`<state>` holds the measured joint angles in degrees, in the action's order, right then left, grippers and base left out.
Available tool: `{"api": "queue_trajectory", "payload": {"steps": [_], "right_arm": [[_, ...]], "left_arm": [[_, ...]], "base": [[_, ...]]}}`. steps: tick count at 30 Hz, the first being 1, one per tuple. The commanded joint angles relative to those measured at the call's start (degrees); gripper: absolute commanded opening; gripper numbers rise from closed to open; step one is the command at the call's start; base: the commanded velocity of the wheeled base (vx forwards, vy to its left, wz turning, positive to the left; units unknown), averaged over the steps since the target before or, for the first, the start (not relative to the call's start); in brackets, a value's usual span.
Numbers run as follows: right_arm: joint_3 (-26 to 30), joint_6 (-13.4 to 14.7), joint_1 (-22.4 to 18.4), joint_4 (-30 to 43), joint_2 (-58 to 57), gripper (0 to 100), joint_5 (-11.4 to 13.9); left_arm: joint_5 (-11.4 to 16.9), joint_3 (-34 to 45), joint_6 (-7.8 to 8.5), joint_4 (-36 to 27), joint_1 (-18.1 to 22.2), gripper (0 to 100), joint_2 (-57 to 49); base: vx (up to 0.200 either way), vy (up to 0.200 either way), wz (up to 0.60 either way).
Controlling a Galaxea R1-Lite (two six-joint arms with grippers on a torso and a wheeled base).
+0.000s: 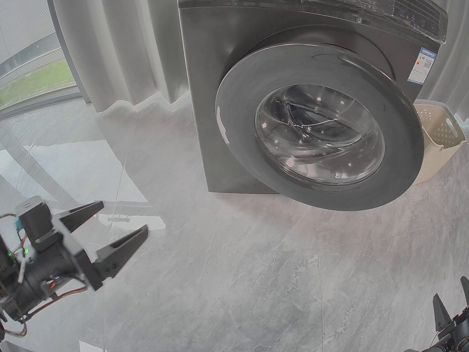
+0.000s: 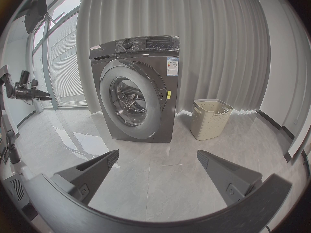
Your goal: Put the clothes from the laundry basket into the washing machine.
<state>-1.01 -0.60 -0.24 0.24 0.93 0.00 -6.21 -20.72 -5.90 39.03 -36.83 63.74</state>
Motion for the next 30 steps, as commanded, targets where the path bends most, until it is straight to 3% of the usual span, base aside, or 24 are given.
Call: {"api": "queue_trajectory", "payload": {"steps": [1,6,10,13,15,16,17,18,19,20,22,25,30], "right_arm": [[1.0,0.0,0.0,0.0,-0.9,100,0.0],[1.0,0.0,0.0,0.0,-0.9,100,0.0],[1.0,0.0,0.0,0.0,-0.9,100,0.0],[1.0,0.0,0.0,-0.1,-0.9,100,0.0],[1.0,0.0,0.0,0.0,-0.9,100,0.0],[1.0,0.0,0.0,0.0,-0.9,100,0.0],[1.0,0.0,0.0,-0.1,-0.9,100,0.0],[1.0,0.0,0.0,0.0,-0.9,100,0.0],[1.0,0.0,0.0,0.0,-0.9,100,0.0],[1.0,0.0,0.0,0.0,-0.9,100,0.0],[1.0,0.0,0.0,0.0,-0.9,100,0.0],[1.0,0.0,0.0,0.0,-0.9,100,0.0],[1.0,0.0,0.0,-0.1,-0.9,100,0.0]], "left_arm": [[2.7,19.8,4.23,-6.3,17.3,100,-37.4],[3.7,20.7,4.23,-17.7,25.1,100,-49.2],[7.2,20.7,4.85,-28.5,30.4,100,-57.4],[7.3,20.7,5.11,-34.4,31.3,100,-58.9],[6.8,20.7,3.35,-35.2,31.2,100,-58.7],[6.8,20.7,3.35,-35.2,31.2,100,-58.7],[4.2,20.7,2.65,-35.9,32.0,100,-58.8],[2.7,20.7,2.82,-36.9,32.9,100,-59.0],[3.0,20.7,3.70,-38.9,35.2,100,-60.1],[5.0,20.6,5.64,-39.9,36.8,100,-62.3],[6.7,20.6,6.95,-39.9,36.8,100,-63.7],[7.5,20.7,6.16,-39.4,36.5,100,-63.7],[7.4,20.7,6.16,-39.4,36.6,100,-63.7]], "base": [[0.000,0.000,0.00],[0.000,0.000,0.00],[0.000,0.000,0.00],[0.000,0.000,0.00],[0.000,0.000,0.00],[0.000,0.000,0.00],[0.000,0.000,0.00],[0.000,0.000,0.00],[0.000,0.000,0.00],[0.000,0.000,0.00],[0.000,0.000,0.00],[0.000,0.000,0.00],[0.000,0.000,0.00]]}}
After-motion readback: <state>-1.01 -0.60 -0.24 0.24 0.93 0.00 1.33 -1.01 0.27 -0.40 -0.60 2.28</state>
